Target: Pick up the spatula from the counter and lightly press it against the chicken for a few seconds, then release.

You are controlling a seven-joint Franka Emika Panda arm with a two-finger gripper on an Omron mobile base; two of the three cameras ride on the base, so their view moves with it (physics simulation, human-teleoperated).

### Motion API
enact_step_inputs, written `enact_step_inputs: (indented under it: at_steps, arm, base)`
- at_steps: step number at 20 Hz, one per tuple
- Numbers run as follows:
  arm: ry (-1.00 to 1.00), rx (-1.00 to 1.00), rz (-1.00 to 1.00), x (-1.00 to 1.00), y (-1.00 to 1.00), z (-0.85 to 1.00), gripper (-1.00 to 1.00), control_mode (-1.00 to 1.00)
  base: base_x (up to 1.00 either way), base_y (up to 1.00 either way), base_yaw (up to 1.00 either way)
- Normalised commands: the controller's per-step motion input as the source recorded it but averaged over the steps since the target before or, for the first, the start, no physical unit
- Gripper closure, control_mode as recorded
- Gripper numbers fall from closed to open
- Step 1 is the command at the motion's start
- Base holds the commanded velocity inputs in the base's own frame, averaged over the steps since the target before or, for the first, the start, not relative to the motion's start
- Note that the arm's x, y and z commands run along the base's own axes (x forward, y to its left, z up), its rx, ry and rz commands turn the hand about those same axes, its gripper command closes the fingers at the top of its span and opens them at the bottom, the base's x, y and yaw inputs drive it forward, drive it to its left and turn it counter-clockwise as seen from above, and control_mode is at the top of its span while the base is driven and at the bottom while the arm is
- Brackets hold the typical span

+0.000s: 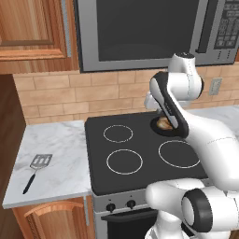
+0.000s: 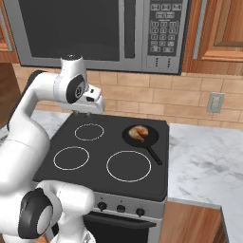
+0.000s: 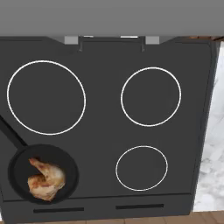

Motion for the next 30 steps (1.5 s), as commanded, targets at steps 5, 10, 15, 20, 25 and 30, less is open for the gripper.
enact_step_inputs:
  at_steps: [5,10,15,20,25,30]
  arm:
    - [-0.06,0.0,0.0,-0.26,0.05,0.0,-1.0,-1.0]
    - [-0.1,0.0,0.0,-0.43,0.26,0.0,-1.0,-1.0]
    - [-0.06,0.0,0.0,-0.53,0.56,0.0,-1.0,-1.0]
    - [-0.01,-0.01,0.01,-0.37,0.54,-0.02,-1.0,-1.0]
    - [0.0,0.03,0.0,-0.29,0.4,-0.2,-1.0,-1.0]
    - [0.01,0.05,0.0,-0.27,0.5,-0.35,-1.0,-1.0]
  base:
    - [0.0,0.0,0.0]
    - [0.0,0.0,0.0]
    - [0.0,0.0,0.0]
    - [0.0,0.0,0.0]
    - [0.0,0.0,0.0]
    - [0.0,0.0,0.0]
